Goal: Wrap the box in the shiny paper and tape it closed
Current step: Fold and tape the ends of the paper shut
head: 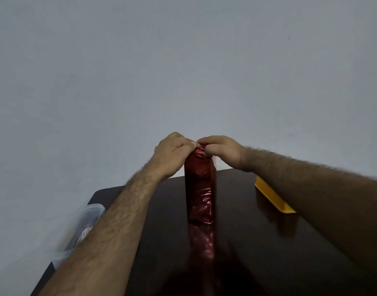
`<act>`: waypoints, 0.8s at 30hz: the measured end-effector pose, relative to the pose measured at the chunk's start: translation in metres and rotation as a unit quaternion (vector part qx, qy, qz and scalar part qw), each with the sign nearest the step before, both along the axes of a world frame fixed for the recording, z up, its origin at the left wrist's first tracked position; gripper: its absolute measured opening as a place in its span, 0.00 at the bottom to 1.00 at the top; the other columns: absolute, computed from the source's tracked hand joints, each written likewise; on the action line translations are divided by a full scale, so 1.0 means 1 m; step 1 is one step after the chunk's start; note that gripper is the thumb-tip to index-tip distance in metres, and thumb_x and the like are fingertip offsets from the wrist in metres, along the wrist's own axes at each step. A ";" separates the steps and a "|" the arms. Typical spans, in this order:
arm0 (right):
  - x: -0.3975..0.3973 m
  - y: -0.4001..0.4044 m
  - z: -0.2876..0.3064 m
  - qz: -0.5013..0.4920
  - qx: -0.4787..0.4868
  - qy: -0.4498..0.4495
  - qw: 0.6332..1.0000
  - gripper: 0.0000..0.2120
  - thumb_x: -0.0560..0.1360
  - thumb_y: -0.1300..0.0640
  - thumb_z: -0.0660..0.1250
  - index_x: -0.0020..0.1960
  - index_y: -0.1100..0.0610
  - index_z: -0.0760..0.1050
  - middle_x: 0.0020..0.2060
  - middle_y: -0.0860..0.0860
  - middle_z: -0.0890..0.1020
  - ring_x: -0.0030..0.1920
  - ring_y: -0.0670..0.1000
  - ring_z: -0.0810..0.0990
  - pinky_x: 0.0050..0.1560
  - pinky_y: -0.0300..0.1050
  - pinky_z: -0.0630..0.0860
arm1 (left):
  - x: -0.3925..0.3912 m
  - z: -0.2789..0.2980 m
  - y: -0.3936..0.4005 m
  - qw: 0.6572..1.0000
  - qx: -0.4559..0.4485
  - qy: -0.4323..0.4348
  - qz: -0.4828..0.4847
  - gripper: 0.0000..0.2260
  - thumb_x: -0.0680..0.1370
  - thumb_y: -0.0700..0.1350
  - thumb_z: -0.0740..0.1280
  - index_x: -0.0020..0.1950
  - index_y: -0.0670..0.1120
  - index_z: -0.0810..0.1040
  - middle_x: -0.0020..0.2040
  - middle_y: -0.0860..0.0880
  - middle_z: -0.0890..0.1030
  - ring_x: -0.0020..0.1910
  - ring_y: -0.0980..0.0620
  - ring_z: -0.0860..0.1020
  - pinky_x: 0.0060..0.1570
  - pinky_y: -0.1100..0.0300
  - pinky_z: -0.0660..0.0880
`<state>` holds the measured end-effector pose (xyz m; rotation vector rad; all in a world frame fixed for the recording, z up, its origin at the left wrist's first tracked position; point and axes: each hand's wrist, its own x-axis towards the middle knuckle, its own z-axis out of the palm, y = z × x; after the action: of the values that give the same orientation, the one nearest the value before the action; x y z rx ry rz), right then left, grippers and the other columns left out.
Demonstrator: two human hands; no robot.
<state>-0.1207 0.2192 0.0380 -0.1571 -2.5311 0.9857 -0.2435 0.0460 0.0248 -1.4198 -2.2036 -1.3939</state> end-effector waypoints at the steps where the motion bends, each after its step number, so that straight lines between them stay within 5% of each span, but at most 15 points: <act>1: -0.001 0.005 0.002 0.019 -0.004 -0.016 1.000 0.24 0.67 0.48 0.64 0.61 0.47 0.84 0.59 0.44 0.86 0.66 0.47 0.79 0.73 0.53 0.70 | -0.001 -0.001 -0.001 1.000 0.004 0.014 -0.002 0.16 0.77 0.63 0.61 0.52 0.63 0.88 0.56 0.60 0.78 0.64 0.56 0.75 0.72 0.45 0.70; 6: -0.001 0.009 0.006 -0.004 -0.018 -0.007 1.000 0.33 0.66 0.49 0.62 0.71 0.44 0.80 0.72 0.44 0.78 0.74 0.46 0.71 0.78 0.50 0.63 | -0.005 -0.008 -0.001 0.988 -0.028 0.153 0.018 0.16 0.83 0.55 0.60 0.65 0.62 0.84 0.71 0.65 0.77 0.81 0.63 0.60 0.79 0.48 0.47; 9: 0.001 0.008 0.004 -0.031 -0.017 0.038 0.999 0.32 0.67 0.49 0.61 0.70 0.48 0.81 0.71 0.47 0.79 0.73 0.46 0.72 0.75 0.45 0.66 | -0.007 -0.013 -0.001 0.986 -0.049 0.161 0.007 0.14 0.86 0.54 0.60 0.67 0.62 0.82 0.58 0.72 0.79 0.73 0.71 0.67 0.78 0.46 0.49; 14: 0.009 0.013 -0.006 -0.040 -0.017 0.062 0.997 0.27 0.69 0.48 0.62 0.64 0.51 0.84 0.61 0.45 0.85 0.64 0.46 0.80 0.68 0.44 0.73 | -0.008 -0.018 -0.006 0.985 -0.036 0.166 -0.011 0.15 0.85 0.55 0.62 0.70 0.63 0.79 0.60 0.76 0.78 0.65 0.72 0.75 0.74 0.52 0.52; 20: 0.011 0.021 -0.013 -0.064 0.023 0.068 0.995 0.26 0.74 0.48 0.60 0.68 0.51 0.83 0.67 0.47 0.83 0.68 0.45 0.77 0.73 0.45 0.72 | -0.007 -0.016 -0.006 0.976 -0.053 0.209 -0.004 0.17 0.84 0.58 0.60 0.71 0.63 0.80 0.65 0.74 0.78 0.70 0.71 0.71 0.73 0.48 0.54; 24: 0.016 0.025 -0.022 -0.066 0.057 0.083 0.993 0.16 0.83 0.49 0.62 0.64 0.47 0.85 0.60 0.42 0.86 0.63 0.43 0.81 0.69 0.47 0.75 | -0.013 -0.018 -0.003 0.962 -0.053 0.268 0.011 0.20 0.85 0.59 0.57 0.75 0.59 0.78 0.74 0.62 0.77 0.79 0.64 0.66 0.80 0.46 0.52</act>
<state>-0.1050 0.2442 0.0157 -0.1983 -2.3839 0.7673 -0.2567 0.0429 0.0067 -1.5699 -1.9437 -0.7636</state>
